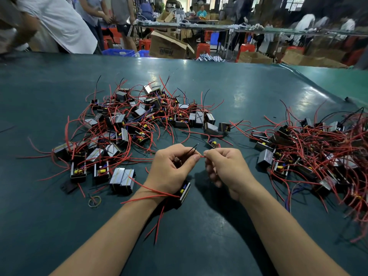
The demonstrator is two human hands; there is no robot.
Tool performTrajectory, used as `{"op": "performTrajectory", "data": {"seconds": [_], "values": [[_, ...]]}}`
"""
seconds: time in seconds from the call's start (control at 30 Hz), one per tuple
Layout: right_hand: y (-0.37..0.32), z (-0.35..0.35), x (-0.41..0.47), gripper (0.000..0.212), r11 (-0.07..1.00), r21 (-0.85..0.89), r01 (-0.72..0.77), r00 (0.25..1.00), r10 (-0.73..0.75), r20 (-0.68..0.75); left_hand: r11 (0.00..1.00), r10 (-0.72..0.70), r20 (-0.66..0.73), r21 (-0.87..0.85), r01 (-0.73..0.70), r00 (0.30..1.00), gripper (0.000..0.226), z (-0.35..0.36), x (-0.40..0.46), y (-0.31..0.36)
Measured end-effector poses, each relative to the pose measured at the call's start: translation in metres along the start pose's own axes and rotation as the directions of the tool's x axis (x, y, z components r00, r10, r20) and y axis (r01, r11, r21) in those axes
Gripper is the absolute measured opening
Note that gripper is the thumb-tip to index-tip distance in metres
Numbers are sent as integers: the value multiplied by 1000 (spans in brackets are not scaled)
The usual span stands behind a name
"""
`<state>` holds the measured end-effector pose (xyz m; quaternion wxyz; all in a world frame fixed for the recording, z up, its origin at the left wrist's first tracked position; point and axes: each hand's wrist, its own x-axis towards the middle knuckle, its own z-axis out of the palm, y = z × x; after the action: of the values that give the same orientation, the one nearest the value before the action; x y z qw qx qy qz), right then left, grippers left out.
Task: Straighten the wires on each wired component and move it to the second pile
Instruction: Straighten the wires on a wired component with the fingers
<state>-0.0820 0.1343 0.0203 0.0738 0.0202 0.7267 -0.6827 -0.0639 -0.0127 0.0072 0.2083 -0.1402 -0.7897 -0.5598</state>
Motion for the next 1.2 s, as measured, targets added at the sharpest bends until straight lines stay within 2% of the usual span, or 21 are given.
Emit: {"op": "performTrajectory", "data": {"seconds": [0.07,0.1,0.17,0.2,0.27,0.37,0.5,0.57,0.7,0.77,0.8,0.87,0.93,1.0,1.03,1.1,1.13,1.2], "values": [[0,5,-1,34,999,-42,-24,996,20,-85,993,69,2,96,-69,998,3,1,0,0],[1,6,-1,34,985,-166,41,987,-66,-144,988,88,3,127,-88,996,2,1,0,-1],[4,9,-3,39,844,-494,211,924,-337,-181,984,97,7,149,-97,995,3,1,0,-2],[5,11,-4,42,761,-597,254,887,-430,-171,985,90,9,149,-90,996,4,1,0,-2],[7,12,-5,41,657,-676,333,831,-543,-118,988,56,3,141,-56,998,5,1,0,-3],[8,7,-4,31,542,-702,463,757,-654,-6,997,-37,-57,72,41,998,5,1,1,-4],[2,-9,-5,20,529,-618,582,737,-664,125,992,-123,-98,-32,120,988,5,1,3,-5],[3,-14,-2,22,465,-628,624,705,-682,195,987,-148,-88,-69,142,985,5,0,3,-5],[4,-16,3,4,346,-644,683,612,-752,244,980,-169,-48,-112,163,984,7,1,3,-8],[4,-14,2,6,371,-608,702,617,-742,260,980,-163,-48,-125,156,985,8,0,4,-9],[4,-14,1,7,420,-576,701,640,-727,248,979,-159,-49,-135,152,986,8,0,4,-8],[3,-13,1,10,582,-491,648,734,-649,200,978,-150,-45,-155,142,988,6,-1,4,-8],[2,-9,-1,19,783,-352,512,857,-490,156,982,-127,-30,-146,121,992,6,-2,3,-6],[-1,-2,-3,33,950,-141,279,960,-271,74,993,-66,-26,-95,64,997,6,-3,2,-5],[-4,1,-3,37,993,-9,114,992,-113,53,998,-28,-31,-56,27,999,6,-3,1,-4],[-10,2,-3,34,949,225,-220,968,185,169,999,34,-46,10,-34,998,6,-2,0,-3],[-13,0,-3,30,898,287,-333,930,262,259,998,53,-51,25,-52,997,6,-1,0,-3],[-16,-5,-2,25,852,325,-410,886,288,363,997,68,-51,26,-67,996,6,-1,0,-3]]}}
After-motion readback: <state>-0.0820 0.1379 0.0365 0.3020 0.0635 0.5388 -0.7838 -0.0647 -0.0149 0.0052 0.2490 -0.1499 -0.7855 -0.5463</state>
